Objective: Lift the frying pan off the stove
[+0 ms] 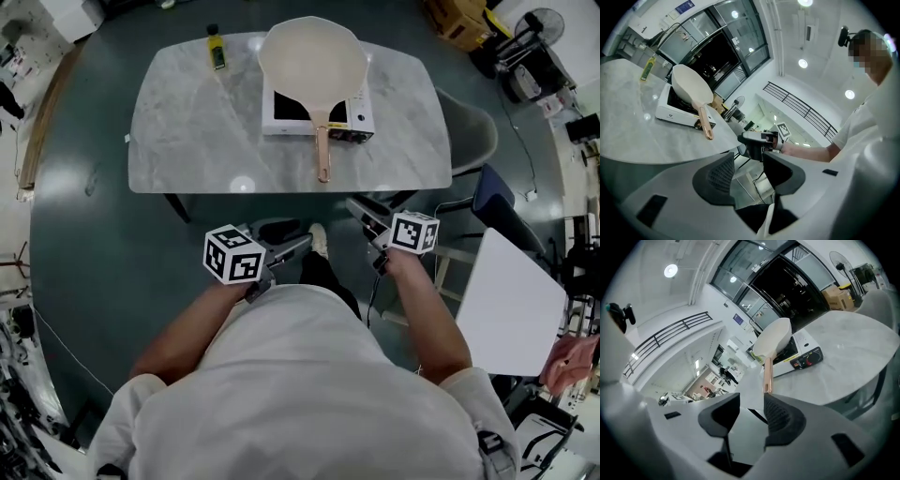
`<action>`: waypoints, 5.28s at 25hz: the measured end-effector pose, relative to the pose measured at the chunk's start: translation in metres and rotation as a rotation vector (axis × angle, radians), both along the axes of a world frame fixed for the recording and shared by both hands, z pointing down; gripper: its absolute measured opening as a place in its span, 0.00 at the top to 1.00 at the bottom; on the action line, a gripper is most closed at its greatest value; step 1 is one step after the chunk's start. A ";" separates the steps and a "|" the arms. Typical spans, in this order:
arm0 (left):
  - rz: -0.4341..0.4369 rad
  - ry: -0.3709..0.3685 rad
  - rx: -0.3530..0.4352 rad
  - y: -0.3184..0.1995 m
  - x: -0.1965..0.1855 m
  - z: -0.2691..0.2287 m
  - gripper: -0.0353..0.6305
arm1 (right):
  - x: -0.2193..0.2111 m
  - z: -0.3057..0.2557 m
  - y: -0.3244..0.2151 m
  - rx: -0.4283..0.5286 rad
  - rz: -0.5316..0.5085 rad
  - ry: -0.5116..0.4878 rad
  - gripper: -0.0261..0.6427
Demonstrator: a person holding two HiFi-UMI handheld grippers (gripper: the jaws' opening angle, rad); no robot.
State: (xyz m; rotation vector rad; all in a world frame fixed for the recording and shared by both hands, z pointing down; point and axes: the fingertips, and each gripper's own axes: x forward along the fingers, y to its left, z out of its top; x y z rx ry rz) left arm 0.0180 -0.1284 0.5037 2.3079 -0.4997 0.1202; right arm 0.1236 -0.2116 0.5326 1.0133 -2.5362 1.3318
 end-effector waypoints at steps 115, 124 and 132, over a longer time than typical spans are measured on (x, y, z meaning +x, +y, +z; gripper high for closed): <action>0.466 0.145 -0.213 0.053 0.097 -0.020 0.76 | 0.058 -0.054 0.005 -0.116 0.383 -0.502 0.69; 0.480 0.149 -0.209 0.058 0.098 -0.022 0.76 | 0.063 -0.056 0.012 -0.106 0.389 -0.503 0.69; 0.487 0.150 -0.207 0.059 0.099 -0.024 0.76 | 0.065 -0.057 0.013 -0.101 0.392 -0.499 0.69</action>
